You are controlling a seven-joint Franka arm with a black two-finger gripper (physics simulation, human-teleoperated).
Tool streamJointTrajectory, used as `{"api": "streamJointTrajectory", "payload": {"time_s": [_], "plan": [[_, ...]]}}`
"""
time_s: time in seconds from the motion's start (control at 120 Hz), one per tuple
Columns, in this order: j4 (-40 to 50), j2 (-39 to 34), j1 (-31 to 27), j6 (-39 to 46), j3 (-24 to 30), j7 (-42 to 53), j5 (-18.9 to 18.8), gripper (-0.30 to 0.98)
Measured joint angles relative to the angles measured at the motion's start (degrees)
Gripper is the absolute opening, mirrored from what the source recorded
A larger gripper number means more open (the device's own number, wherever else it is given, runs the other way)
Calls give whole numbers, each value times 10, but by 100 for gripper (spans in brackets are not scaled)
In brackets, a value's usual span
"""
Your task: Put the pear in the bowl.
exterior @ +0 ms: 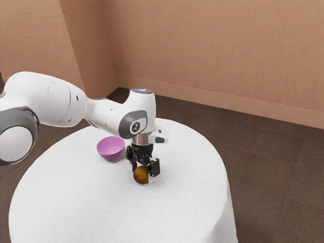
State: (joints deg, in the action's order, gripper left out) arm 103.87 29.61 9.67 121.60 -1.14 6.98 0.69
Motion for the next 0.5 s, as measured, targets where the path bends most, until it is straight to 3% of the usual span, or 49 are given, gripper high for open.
{"api": "streamJointTrajectory", "payload": {"time_s": [0.25, 0.5], "plan": [[4, -3, 0, 3, -1, 2, 10, 66], [6, -3, 0, 3, -1, 2, 17, 45]]}}
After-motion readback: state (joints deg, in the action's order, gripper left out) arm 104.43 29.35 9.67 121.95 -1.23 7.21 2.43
